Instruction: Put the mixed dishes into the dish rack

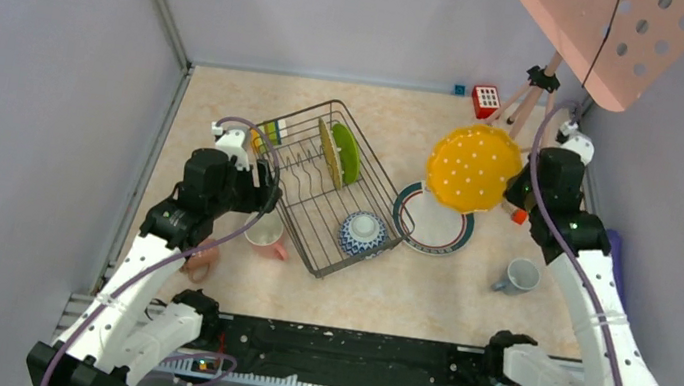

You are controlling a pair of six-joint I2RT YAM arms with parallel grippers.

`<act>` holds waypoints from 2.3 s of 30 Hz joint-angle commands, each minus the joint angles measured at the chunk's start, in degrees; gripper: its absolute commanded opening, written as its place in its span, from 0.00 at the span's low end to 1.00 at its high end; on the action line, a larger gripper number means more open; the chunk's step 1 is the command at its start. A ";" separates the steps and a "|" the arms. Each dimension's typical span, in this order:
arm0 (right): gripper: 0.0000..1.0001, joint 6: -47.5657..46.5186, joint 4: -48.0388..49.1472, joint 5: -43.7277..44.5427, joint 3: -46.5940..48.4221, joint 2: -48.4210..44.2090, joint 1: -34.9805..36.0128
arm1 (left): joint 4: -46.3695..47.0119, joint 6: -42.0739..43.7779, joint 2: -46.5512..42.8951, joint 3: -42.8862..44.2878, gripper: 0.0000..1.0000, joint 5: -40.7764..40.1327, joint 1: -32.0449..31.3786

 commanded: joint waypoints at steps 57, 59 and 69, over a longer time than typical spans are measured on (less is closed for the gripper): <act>0.00 -86.57 78.42 61.67 51.91 65.01 58.21 | -5.83 -12.62 -2.33 1.37 0.73 -32.56 1.16; 0.00 -86.79 78.89 61.35 50.24 64.85 58.31 | -5.64 -12.38 -2.36 1.23 0.73 -32.15 1.17; 0.00 -87.67 81.45 59.89 44.10 65.08 58.40 | -5.39 -12.08 -2.45 1.02 0.73 -31.54 1.25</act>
